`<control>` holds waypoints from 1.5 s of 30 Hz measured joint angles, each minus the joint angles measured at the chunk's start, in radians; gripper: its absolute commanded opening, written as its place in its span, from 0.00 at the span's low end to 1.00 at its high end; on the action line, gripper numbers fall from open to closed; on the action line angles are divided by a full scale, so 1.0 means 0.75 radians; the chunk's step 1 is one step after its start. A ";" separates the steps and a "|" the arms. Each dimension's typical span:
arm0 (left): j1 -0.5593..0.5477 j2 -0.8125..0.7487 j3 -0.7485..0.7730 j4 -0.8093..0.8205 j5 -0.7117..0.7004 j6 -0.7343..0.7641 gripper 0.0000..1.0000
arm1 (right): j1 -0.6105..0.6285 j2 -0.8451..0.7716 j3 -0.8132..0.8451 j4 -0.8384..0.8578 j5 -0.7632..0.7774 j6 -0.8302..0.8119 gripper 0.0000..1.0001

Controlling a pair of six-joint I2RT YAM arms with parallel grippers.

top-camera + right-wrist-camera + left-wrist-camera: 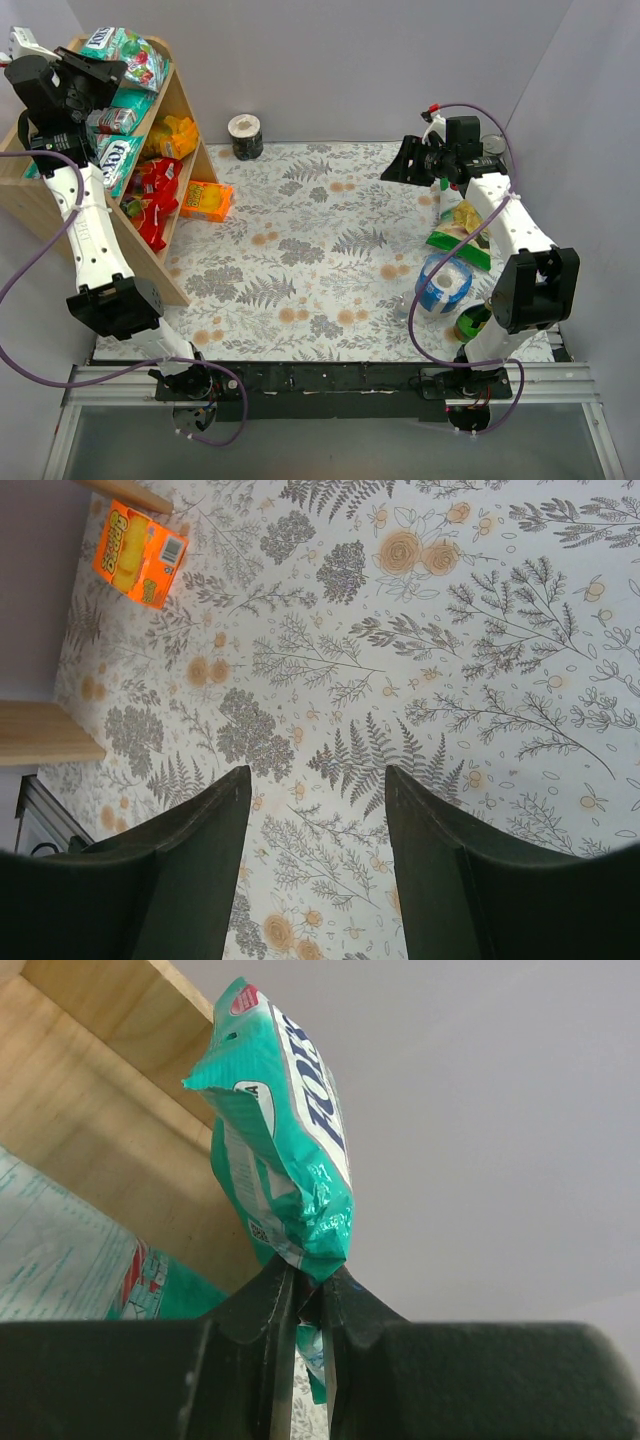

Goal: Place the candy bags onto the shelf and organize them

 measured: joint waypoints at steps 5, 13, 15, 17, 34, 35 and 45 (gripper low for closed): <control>0.010 0.000 0.001 0.004 -0.004 -0.006 0.11 | -0.002 0.010 0.000 0.000 -0.007 0.008 0.62; 0.027 0.021 0.032 -0.036 -0.082 0.003 0.34 | -0.002 0.030 0.000 0.000 -0.018 0.025 0.62; 0.028 0.021 0.033 -0.036 -0.086 0.006 0.45 | -0.002 0.034 0.001 0.001 -0.020 0.028 0.62; 0.028 0.021 0.033 -0.037 -0.100 0.012 0.51 | -0.002 0.039 0.002 0.001 -0.021 0.032 0.61; 0.028 0.019 0.071 -0.093 -0.307 0.066 0.51 | -0.003 0.046 0.002 0.035 -0.060 0.099 0.59; 0.028 0.018 0.071 -0.097 -0.310 0.067 0.48 | -0.003 0.046 0.002 0.036 -0.060 0.099 0.59; 0.029 0.017 0.071 -0.136 -0.334 0.064 0.21 | -0.003 0.045 -0.011 0.042 -0.060 0.100 0.59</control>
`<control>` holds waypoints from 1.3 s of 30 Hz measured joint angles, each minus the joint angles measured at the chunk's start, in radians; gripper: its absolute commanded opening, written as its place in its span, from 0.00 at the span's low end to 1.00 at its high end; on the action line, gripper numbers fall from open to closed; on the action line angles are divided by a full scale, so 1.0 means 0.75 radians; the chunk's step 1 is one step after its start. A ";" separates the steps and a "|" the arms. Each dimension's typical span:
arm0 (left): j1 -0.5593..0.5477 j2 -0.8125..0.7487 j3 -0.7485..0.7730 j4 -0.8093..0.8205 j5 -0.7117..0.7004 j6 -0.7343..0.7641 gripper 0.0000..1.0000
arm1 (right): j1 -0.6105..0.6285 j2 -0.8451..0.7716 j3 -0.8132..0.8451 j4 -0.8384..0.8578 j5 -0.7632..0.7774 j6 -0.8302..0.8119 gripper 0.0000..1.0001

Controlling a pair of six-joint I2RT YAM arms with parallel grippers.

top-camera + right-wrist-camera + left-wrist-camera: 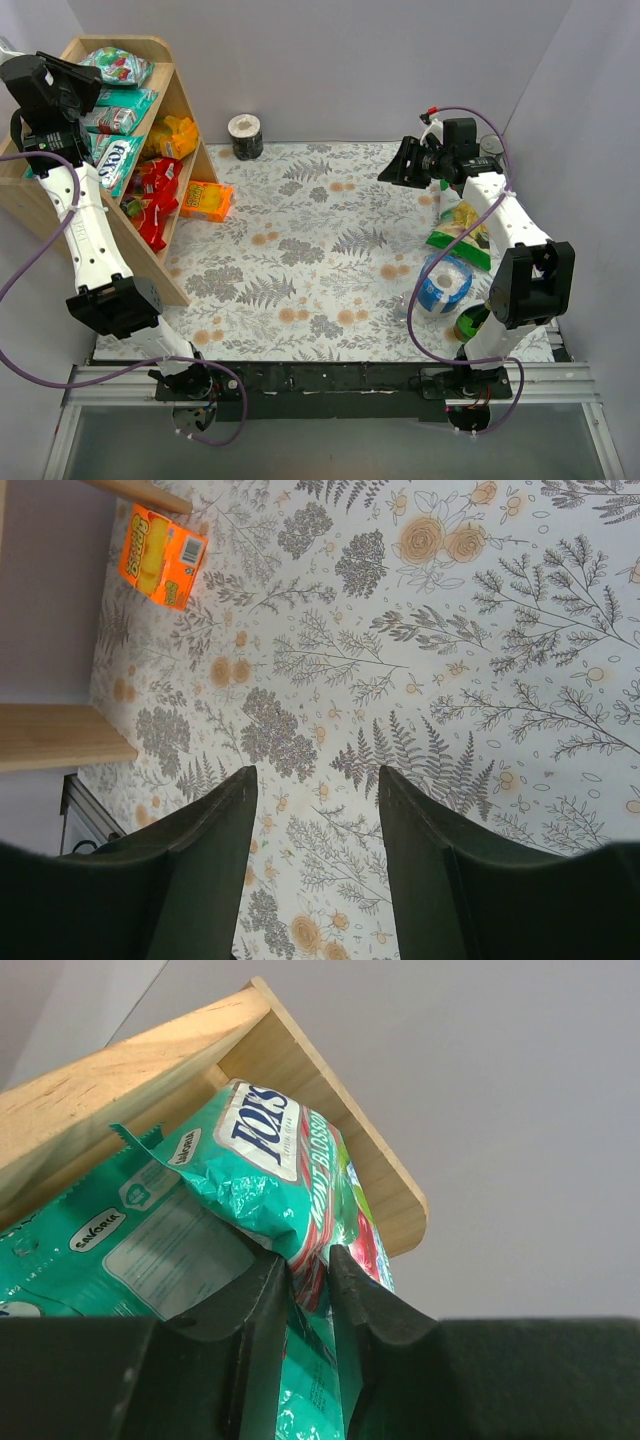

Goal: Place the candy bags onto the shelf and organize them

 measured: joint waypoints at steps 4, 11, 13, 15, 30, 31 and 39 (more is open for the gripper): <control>0.000 0.001 0.000 0.001 0.000 -0.003 0.20 | 0.000 -0.001 0.000 0.000 0.001 0.000 0.59; 0.001 0.005 0.000 -0.004 -0.006 0.006 0.32 | 0.000 -0.002 0.000 0.000 0.001 -0.001 0.58; 0.001 0.005 0.000 -0.005 -0.007 0.011 0.40 | 0.000 -0.003 0.000 0.000 0.001 -0.001 0.59; 0.001 0.005 0.000 -0.006 -0.008 0.017 0.45 | 0.000 -0.003 0.000 0.000 0.001 -0.001 0.59; 0.001 -0.108 -0.018 -0.025 -0.073 0.007 0.66 | 0.000 -0.028 -0.055 -0.004 -0.029 -0.003 0.61; 0.001 -0.127 -0.026 -0.028 -0.075 0.008 0.67 | 0.000 -0.034 -0.063 -0.004 -0.030 -0.003 0.61; -0.004 -0.250 -0.079 0.088 0.092 0.023 0.70 | 0.000 -0.087 -0.068 -0.013 -0.028 -0.020 0.65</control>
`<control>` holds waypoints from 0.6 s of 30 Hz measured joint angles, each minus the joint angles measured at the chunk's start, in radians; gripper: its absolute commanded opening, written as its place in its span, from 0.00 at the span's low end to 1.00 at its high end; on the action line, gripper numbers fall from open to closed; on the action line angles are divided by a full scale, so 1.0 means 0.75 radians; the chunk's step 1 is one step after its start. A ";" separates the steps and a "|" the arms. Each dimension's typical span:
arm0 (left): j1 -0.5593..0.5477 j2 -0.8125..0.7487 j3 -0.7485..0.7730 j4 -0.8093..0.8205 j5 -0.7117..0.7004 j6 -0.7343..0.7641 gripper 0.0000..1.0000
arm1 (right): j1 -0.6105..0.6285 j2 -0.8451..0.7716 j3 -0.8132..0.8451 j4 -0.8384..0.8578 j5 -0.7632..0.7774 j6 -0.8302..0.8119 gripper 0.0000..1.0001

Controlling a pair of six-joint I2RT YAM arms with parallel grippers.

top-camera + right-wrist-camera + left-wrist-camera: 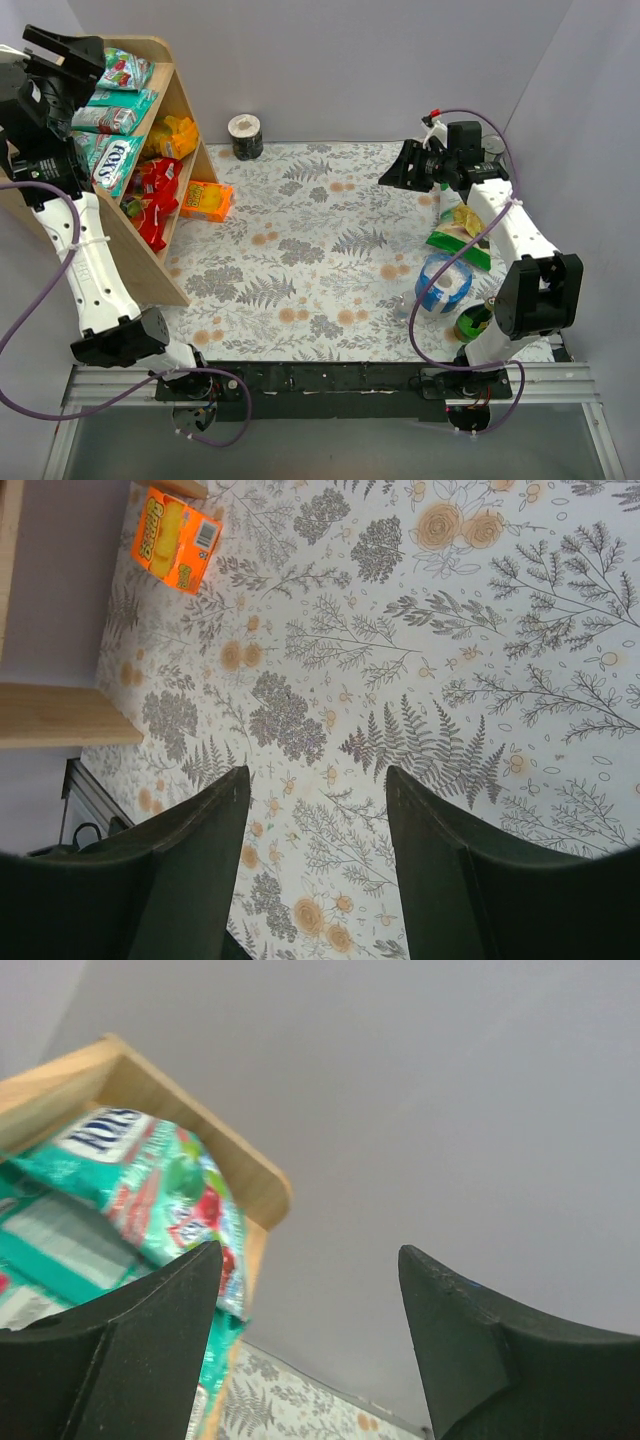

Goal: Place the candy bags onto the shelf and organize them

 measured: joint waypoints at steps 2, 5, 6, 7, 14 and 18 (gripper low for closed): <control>-0.038 -0.014 -0.018 0.062 0.073 0.015 0.71 | 0.000 -0.016 0.000 -0.001 0.004 -0.008 0.65; -0.185 -0.008 -0.029 0.119 0.140 0.070 0.70 | 0.000 -0.036 -0.001 0.000 0.013 -0.013 0.66; -0.252 0.000 -0.034 0.134 0.157 0.094 0.70 | 0.000 -0.041 -0.001 -0.001 0.016 -0.014 0.67; -0.330 0.009 -0.037 0.141 0.169 0.115 0.70 | 0.000 -0.048 -0.003 -0.001 0.023 -0.015 0.67; -0.828 0.068 -0.119 0.126 0.075 0.280 0.70 | -0.001 -0.119 -0.041 -0.001 0.104 -0.015 0.71; -1.095 0.098 -0.189 0.116 -0.096 0.359 0.71 | -0.004 -0.152 -0.064 0.002 0.166 0.001 0.71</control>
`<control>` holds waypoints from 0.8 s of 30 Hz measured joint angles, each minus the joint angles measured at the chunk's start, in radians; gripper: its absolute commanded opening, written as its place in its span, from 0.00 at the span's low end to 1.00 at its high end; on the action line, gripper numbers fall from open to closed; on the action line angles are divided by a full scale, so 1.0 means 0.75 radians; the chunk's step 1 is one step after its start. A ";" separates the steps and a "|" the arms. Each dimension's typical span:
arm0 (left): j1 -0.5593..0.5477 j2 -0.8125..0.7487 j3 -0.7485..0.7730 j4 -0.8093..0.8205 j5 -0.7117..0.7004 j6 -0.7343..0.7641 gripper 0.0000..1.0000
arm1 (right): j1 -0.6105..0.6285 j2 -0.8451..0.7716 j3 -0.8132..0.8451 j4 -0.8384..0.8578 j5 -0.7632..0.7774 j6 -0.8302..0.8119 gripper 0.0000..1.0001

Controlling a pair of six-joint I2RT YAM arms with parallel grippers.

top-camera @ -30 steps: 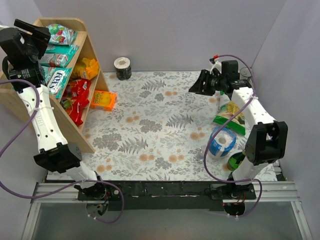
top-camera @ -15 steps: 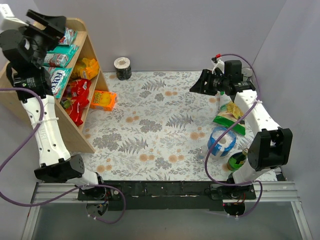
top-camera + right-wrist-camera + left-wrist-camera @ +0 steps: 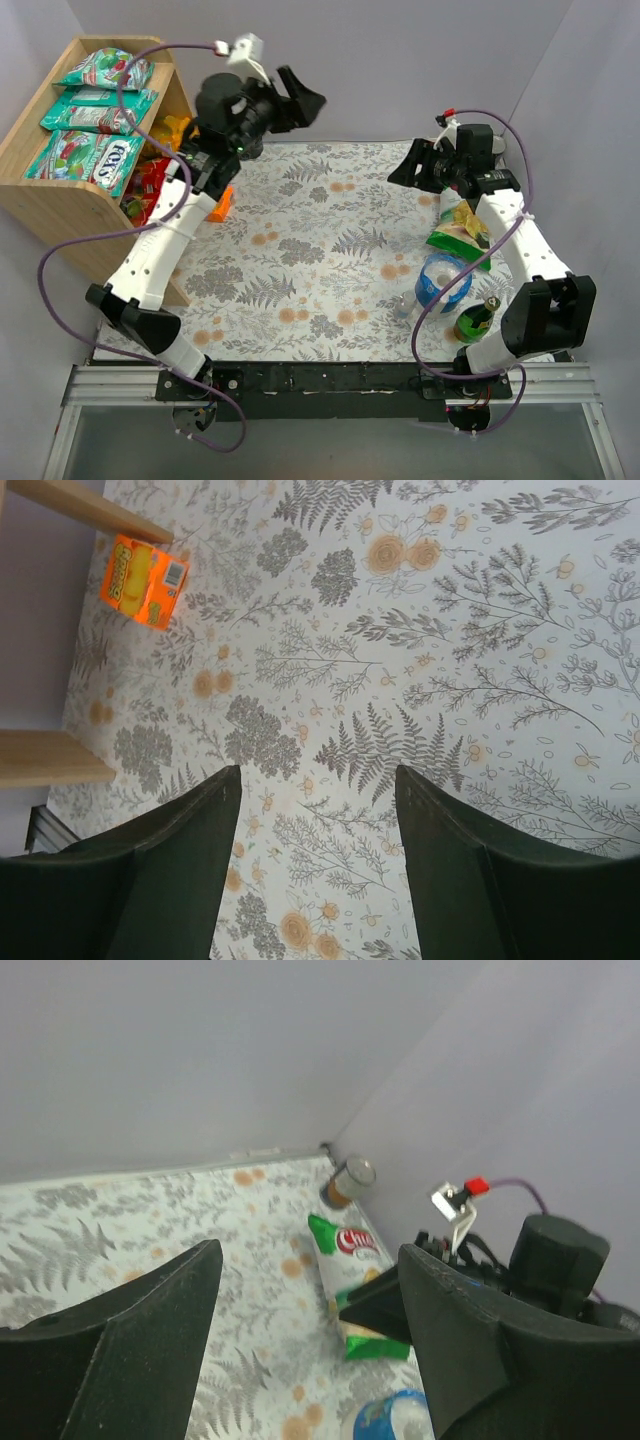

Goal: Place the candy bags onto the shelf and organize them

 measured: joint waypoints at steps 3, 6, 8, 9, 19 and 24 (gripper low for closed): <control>-0.157 0.028 -0.078 -0.006 -0.098 0.017 0.75 | -0.016 -0.031 -0.038 0.007 0.069 0.040 0.72; -0.209 0.051 -0.173 -0.012 -0.159 0.019 0.82 | -0.045 -0.081 -0.108 0.011 0.149 0.092 0.73; -0.213 0.059 -0.254 -0.014 -0.191 0.014 0.92 | -0.069 -0.127 -0.169 0.015 0.207 0.129 0.74; -0.213 0.059 -0.302 -0.012 -0.201 0.012 0.98 | -0.081 -0.152 -0.197 0.017 0.231 0.148 0.74; -0.213 0.057 -0.743 -0.035 -0.314 -0.053 0.98 | -0.164 -0.269 -0.258 0.040 0.389 0.226 0.74; -0.213 0.056 -0.823 -0.035 -0.375 -0.081 0.98 | -0.174 -0.269 -0.260 0.040 0.403 0.237 0.74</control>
